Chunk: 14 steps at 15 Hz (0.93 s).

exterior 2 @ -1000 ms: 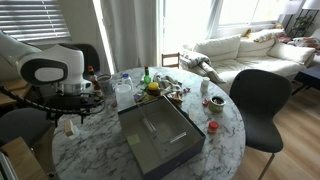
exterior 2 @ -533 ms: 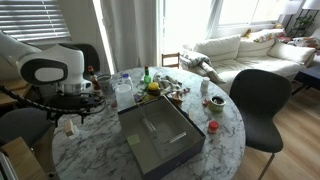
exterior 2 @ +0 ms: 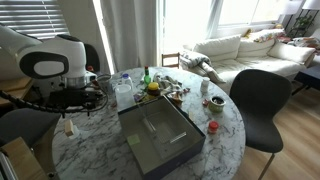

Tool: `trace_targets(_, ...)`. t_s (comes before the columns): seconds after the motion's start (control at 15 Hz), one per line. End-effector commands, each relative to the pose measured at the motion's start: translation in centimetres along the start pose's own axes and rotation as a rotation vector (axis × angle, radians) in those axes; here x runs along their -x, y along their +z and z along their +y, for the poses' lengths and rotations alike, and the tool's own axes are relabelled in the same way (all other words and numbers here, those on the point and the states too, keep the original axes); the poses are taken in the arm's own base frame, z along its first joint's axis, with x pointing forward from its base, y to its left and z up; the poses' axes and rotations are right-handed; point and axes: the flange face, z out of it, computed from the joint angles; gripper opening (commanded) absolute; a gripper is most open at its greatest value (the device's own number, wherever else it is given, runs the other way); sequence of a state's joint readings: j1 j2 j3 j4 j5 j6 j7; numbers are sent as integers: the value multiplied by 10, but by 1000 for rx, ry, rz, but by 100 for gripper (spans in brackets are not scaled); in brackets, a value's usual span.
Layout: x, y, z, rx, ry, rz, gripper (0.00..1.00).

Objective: Put the wooden block on top of the measuring cup

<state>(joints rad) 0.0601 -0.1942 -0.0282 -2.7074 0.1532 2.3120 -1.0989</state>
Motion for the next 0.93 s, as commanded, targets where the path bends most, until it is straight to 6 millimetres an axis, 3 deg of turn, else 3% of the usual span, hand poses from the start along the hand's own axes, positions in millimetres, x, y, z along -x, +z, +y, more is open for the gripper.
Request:
trace_targets(0.0, 14, -38, -1, 7, 179, 85, 100)
trace_targets(0.33, 29, -79, -4, -17, 436, 132, 100)
trace_targets(0.87, 43, -120, -32, -137, 539, 82, 100)
